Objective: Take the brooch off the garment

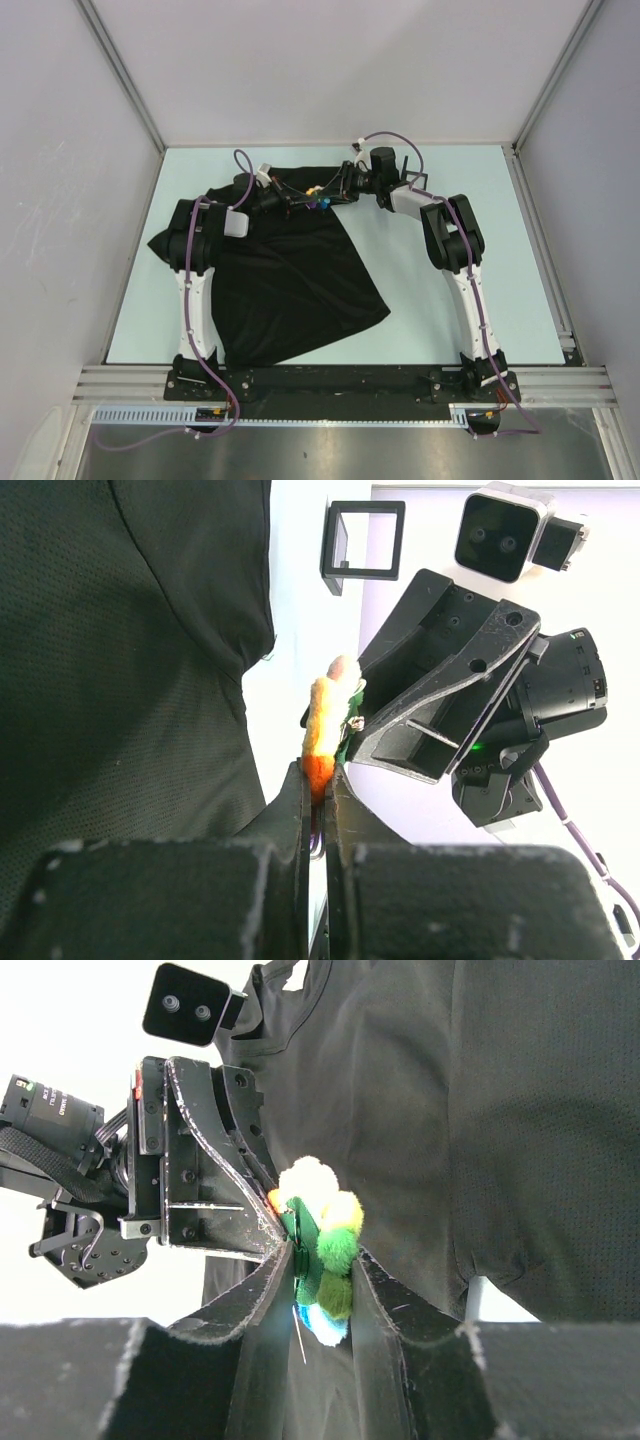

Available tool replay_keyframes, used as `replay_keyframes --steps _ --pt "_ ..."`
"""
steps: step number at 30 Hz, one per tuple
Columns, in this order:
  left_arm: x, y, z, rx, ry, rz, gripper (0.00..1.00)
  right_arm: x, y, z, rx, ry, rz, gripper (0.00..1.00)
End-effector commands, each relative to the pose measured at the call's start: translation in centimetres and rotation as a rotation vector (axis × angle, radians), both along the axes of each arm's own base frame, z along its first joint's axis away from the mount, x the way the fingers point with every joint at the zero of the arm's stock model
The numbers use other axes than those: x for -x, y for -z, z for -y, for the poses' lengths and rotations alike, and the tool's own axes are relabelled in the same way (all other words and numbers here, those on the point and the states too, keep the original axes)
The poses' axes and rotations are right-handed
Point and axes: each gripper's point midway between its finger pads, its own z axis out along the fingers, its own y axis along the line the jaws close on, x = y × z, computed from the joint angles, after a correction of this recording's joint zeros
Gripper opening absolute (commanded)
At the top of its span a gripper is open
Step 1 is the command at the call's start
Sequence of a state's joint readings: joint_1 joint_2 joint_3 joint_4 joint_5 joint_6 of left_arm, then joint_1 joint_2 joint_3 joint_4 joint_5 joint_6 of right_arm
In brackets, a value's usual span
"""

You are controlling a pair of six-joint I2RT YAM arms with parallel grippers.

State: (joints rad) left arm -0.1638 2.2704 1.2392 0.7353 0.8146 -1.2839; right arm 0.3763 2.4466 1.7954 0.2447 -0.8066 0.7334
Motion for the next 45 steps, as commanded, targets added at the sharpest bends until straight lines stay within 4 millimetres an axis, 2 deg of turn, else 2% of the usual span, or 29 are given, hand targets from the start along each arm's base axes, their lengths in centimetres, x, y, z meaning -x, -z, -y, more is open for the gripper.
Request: replay_keyframes --steps 1,9,18,23,32,33,34,39,40,43,45 --pt "-0.2 -1.7 0.6 0.023 0.025 0.058 0.0 -0.1 -1.1 -0.8 -0.039 -0.035 0.04 0.33" --pt "-0.2 -1.8 0.6 0.028 0.029 0.063 0.0 0.0 -1.3 -1.0 -0.051 -0.046 0.044 0.33" --pt "-0.1 -2.0 0.8 0.031 0.039 0.069 0.0 0.7 -1.8 -1.7 -0.095 -0.084 0.044 0.15" --pt "-0.2 -2.2 0.8 0.031 0.04 0.077 0.0 0.8 -2.1 -1.9 -0.111 -0.086 0.048 0.0" --pt "-0.2 -3.3 0.7 0.027 0.034 0.142 0.01 0.8 -3.6 -1.4 -0.163 -0.012 0.065 0.0" --pt "-0.2 -3.5 0.6 0.028 0.033 0.154 0.12 0.4 -4.7 -1.0 -0.18 0.008 0.099 0.0" --pt "-0.2 -3.6 0.6 0.028 0.027 0.16 0.18 0.5 -4.5 -0.6 -0.182 0.025 0.091 0.0" --pt "0.3 -5.0 0.4 0.041 0.014 0.241 0.47 -1.2 -6.7 1.8 -0.211 0.138 0.133 0.0" --pt "0.4 -5.7 0.4 0.044 0.01 0.264 0.51 -1.5 -6.8 2.4 -0.214 0.16 0.135 0.0" --pt "0.7 -6.1 0.4 0.044 -0.002 0.295 0.59 -2.1 -6.6 4.1 -0.229 0.229 0.118 0.0" --pt "1.2 -6.4 1.3 0.05 0.022 0.314 0.62 -2.3 -6.5 4.6 -0.248 0.257 0.113 0.0"
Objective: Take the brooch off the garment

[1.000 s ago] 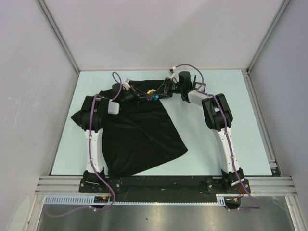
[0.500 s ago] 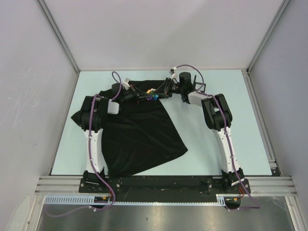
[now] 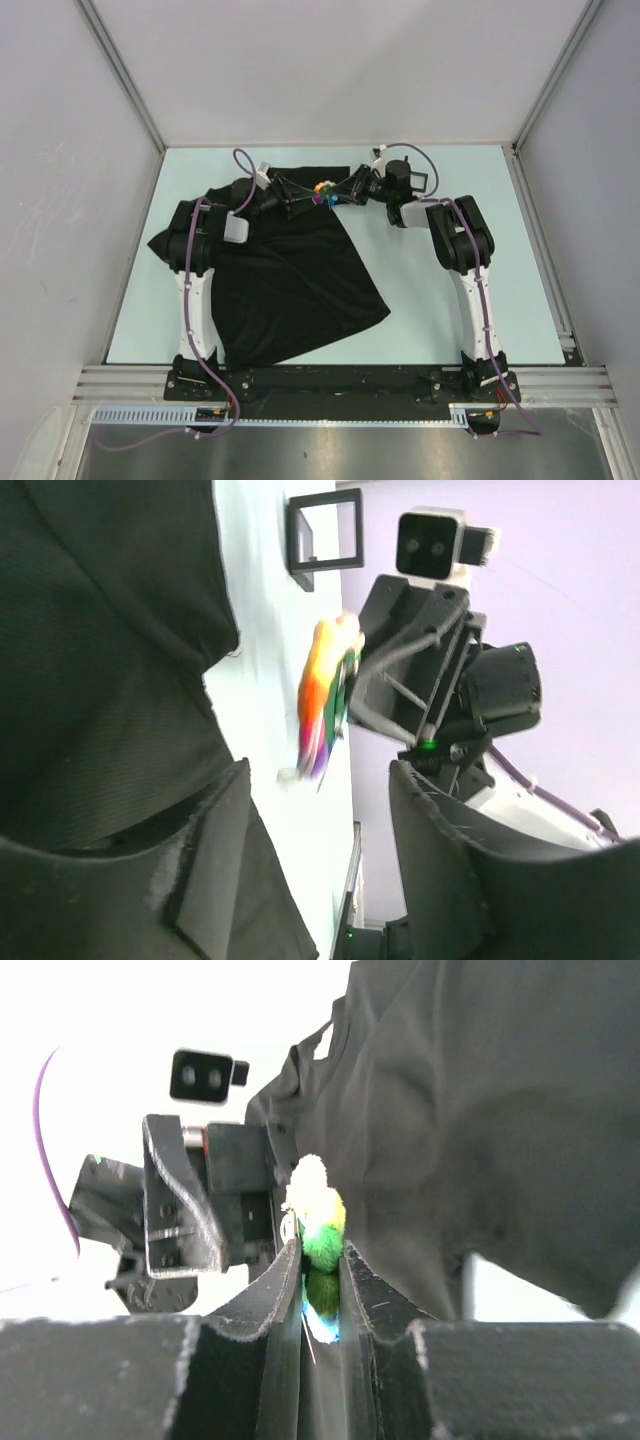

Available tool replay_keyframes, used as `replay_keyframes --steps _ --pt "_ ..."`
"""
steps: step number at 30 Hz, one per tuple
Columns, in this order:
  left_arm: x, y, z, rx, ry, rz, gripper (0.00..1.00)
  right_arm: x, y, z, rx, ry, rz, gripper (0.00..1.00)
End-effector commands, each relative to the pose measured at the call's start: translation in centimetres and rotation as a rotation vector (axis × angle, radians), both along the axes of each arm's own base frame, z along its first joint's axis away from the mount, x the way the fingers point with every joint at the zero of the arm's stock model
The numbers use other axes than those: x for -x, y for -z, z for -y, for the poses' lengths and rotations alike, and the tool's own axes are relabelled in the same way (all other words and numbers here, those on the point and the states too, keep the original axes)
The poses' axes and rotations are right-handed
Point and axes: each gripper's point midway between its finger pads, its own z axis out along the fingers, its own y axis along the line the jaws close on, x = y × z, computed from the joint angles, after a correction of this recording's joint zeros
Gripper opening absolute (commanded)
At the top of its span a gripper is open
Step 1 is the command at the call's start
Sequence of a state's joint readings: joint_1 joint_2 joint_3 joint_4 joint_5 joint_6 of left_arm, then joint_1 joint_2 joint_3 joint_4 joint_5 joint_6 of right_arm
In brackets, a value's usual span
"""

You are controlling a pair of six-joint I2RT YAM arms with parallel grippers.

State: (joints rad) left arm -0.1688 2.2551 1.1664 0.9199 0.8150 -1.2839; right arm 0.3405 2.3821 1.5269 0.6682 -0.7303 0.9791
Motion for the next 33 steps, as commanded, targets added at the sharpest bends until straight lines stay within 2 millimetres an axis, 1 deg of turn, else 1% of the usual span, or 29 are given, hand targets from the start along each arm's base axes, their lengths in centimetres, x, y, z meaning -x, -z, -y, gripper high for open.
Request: replay_keyframes --steps 1,5,9,10,11,13,15,19,21,27,33 --pt "0.3 -5.3 1.6 0.032 0.024 0.194 0.63 -2.2 -5.8 2.2 -0.093 0.115 0.122 0.0" --pt "0.9 -5.4 3.1 0.048 0.057 0.197 0.64 -2.6 -6.5 2.5 -0.103 0.154 0.155 0.0" --pt "1.7 -5.6 4.7 0.071 0.091 0.197 0.66 -2.8 -6.4 2.7 -0.097 0.175 0.169 0.0" --pt "1.6 -6.1 5.2 0.078 0.102 0.209 0.66 -2.8 -6.2 2.6 -0.101 0.174 0.165 0.0" --pt "1.6 -6.0 5.4 0.081 0.109 0.203 0.75 -2.7 -6.2 2.5 -0.108 0.171 0.165 0.0" --pt "1.8 -5.9 6.4 0.082 0.132 0.202 0.75 -2.6 -6.3 2.5 -0.112 0.17 0.164 0.0" --pt "1.9 -5.8 6.8 0.082 0.137 0.199 0.75 -2.5 -6.3 2.4 -0.111 0.165 0.164 0.0" --pt "1.7 -5.5 6.9 0.08 0.132 0.191 0.73 -2.5 -6.1 2.3 -0.102 0.163 0.159 0.0" --pt "1.7 -5.3 6.9 0.08 0.134 0.183 0.72 -2.3 -6.1 1.9 -0.105 0.159 0.159 0.0" --pt "1.7 -5.4 6.9 0.085 0.134 0.182 0.72 -2.3 -5.9 1.7 -0.105 0.161 0.153 0.0" --pt "1.8 -6.1 6.9 0.099 0.138 0.207 0.7 -2.2 -5.8 1.6 -0.105 0.158 0.147 0.0"
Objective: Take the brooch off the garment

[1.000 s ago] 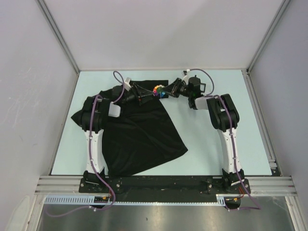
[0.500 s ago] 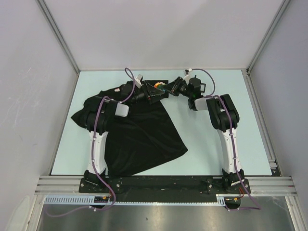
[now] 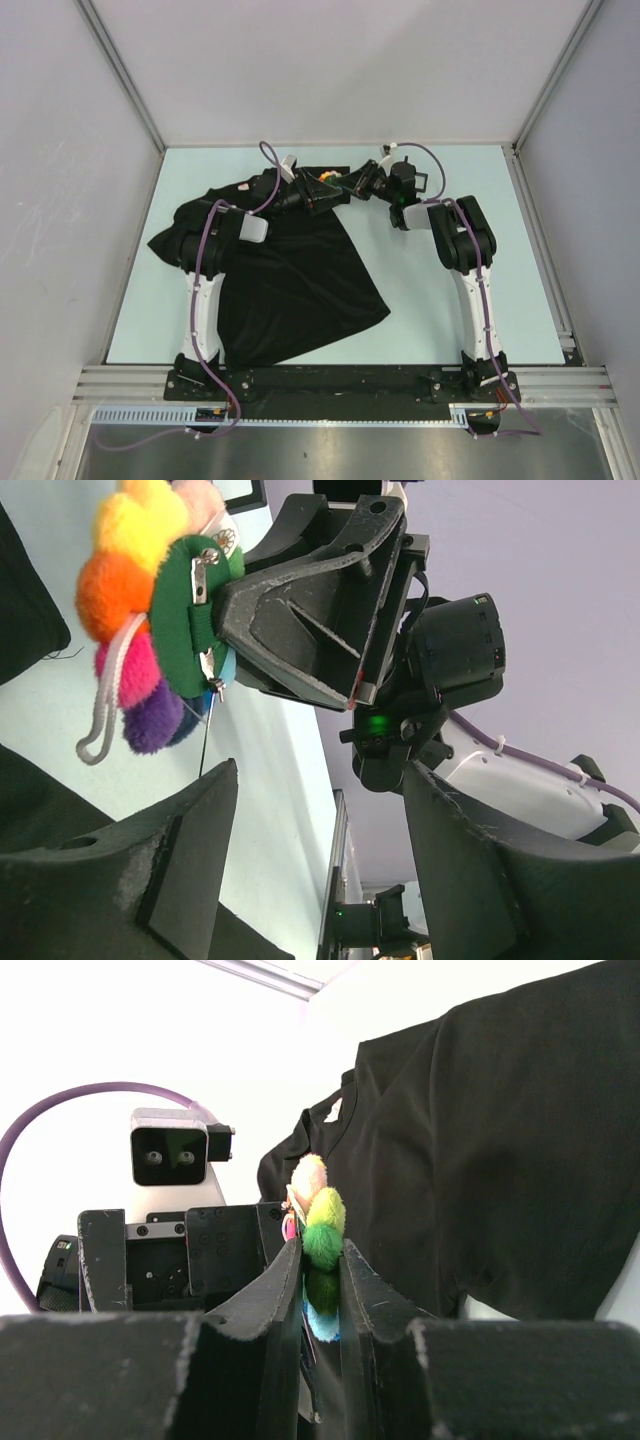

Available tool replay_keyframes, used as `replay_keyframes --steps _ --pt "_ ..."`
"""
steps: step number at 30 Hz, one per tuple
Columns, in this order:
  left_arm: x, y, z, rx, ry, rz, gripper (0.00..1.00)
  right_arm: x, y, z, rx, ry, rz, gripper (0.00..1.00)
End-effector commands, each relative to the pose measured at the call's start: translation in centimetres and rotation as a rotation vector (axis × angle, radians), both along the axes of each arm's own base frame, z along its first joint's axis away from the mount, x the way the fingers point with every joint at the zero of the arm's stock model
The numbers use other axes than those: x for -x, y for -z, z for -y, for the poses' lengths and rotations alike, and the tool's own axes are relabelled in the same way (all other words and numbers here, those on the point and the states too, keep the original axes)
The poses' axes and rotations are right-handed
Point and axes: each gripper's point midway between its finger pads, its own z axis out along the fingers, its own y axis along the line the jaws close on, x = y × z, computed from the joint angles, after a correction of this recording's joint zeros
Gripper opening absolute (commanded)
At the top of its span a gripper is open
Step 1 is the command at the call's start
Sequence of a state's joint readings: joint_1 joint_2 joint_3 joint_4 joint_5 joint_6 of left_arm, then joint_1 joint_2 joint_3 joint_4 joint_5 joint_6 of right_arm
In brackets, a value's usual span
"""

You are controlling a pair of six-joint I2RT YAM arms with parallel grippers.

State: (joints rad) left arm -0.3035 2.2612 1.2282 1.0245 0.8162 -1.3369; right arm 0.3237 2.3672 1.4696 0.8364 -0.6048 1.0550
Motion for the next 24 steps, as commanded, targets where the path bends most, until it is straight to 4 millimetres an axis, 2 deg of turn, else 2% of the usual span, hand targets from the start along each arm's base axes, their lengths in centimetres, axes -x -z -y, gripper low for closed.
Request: replay_keyframes --steps 1,4,16,17,18,19,20,21,24 --pt "-0.4 -2.5 0.1 0.044 0.005 0.099 0.7 0.1 -3.8 -0.2 -0.029 0.01 0.085 0.0" --pt "-0.4 -2.8 0.2 0.051 0.012 0.106 0.68 0.1 -3.5 -0.2 -0.021 0.008 0.079 0.0" --pt "-0.2 -3.8 -1.1 0.048 -0.01 0.131 0.68 0.3 -3.3 -0.4 -0.01 0.009 0.073 0.0" --pt "-0.3 -4.6 -1.5 0.023 -0.026 0.171 0.69 0.3 -3.4 -0.4 -0.008 0.011 0.075 0.0" --pt "-0.5 -3.3 -1.7 -0.03 -0.046 0.111 0.7 0.2 -3.4 -0.3 -0.008 0.012 0.075 0.0" --pt "-0.7 -2.5 -2.1 -0.105 -0.07 0.155 0.71 0.1 -3.4 -0.1 -0.007 0.015 0.072 0.0" --pt "-1.3 -3.4 -2.6 -0.146 -0.119 0.175 0.71 0.1 -3.3 -0.1 -0.005 0.015 0.072 0.0" --pt "-1.3 -2.0 -2.9 -0.199 -0.128 0.123 0.71 0.2 -3.2 -0.1 -0.006 0.015 0.067 0.0" --pt "-1.6 -1.3 -3.6 -0.263 -0.169 0.118 0.72 0.1 -3.4 0.1 -0.012 0.019 0.069 0.0"
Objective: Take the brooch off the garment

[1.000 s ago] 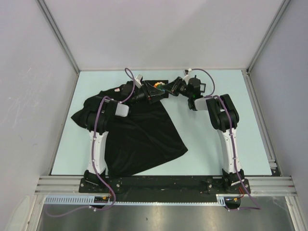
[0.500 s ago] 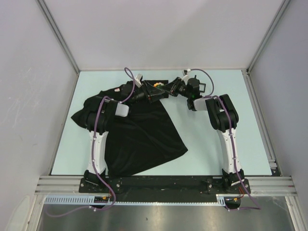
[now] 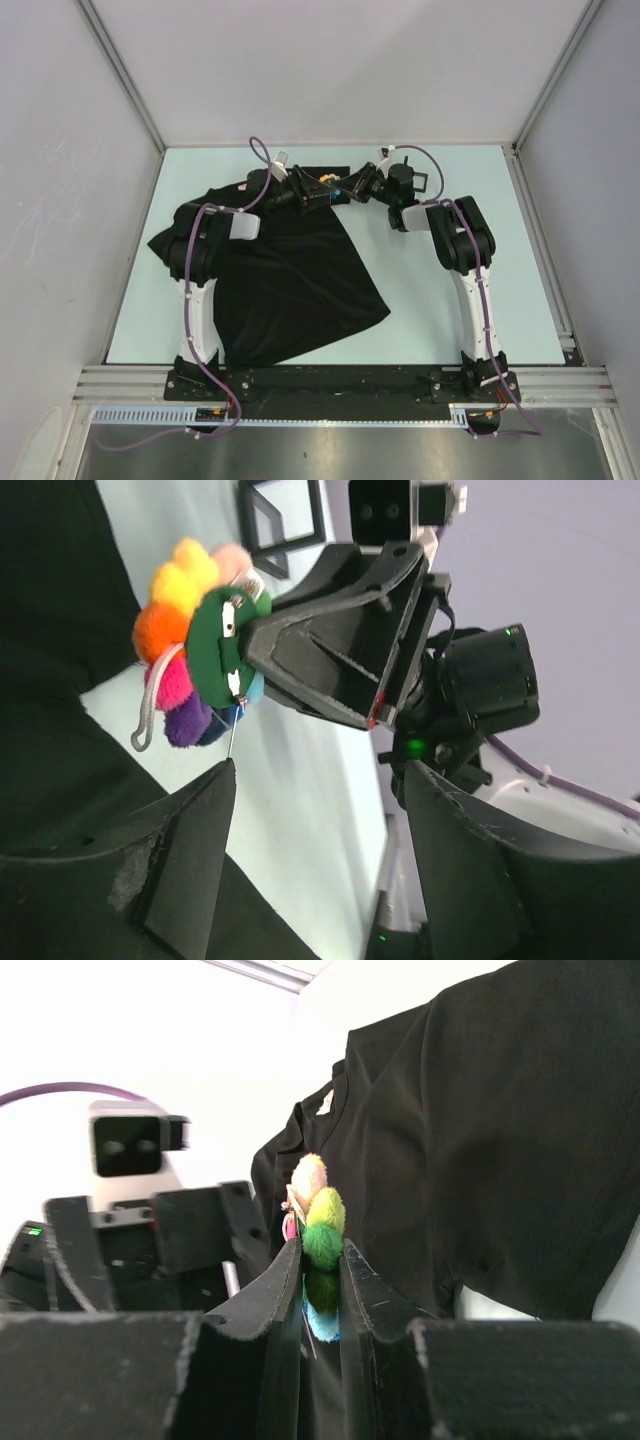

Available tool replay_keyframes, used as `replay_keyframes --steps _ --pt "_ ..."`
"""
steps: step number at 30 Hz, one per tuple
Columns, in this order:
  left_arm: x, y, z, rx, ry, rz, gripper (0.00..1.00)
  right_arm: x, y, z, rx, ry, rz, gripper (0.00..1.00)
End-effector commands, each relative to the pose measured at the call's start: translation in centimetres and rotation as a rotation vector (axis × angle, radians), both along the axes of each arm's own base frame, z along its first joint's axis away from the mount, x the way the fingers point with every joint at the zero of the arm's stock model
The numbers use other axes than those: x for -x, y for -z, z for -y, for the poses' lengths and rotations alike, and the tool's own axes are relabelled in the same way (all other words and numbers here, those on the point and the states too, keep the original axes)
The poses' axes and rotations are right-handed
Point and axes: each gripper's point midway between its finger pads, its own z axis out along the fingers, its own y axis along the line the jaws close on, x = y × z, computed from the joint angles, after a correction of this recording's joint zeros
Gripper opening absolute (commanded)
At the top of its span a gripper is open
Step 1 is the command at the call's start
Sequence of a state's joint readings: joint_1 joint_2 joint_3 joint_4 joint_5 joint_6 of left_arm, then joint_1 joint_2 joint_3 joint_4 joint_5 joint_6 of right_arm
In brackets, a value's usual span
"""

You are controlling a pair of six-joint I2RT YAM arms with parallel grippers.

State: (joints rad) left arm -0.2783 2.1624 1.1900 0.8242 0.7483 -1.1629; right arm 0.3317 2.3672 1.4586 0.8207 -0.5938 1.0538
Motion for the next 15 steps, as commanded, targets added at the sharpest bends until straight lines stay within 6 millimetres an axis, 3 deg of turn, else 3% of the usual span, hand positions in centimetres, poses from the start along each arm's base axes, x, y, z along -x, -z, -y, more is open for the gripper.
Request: replay_keyframes --steps 1,3,9,15 --pt "-1.1 -1.5 -1.7 -0.15 -0.086 0.097 0.73 -0.1 -4.2 0.3 -0.025 0.014 0.095 0.0" --pt "-1.1 -0.5 -1.5 -0.166 -0.08 0.07 0.77 -0.1 -4.5 0.4 -0.032 0.016 0.098 0.0" --pt "-1.0 0.0 -0.1 -0.163 -0.037 0.045 0.8 -0.1 -4.5 0.3 -0.035 0.011 0.099 0.0" --pt "-0.8 -0.8 1.2 -0.096 0.005 0.073 0.8 0.0 -4.5 0.1 -0.036 0.01 0.101 0.0"
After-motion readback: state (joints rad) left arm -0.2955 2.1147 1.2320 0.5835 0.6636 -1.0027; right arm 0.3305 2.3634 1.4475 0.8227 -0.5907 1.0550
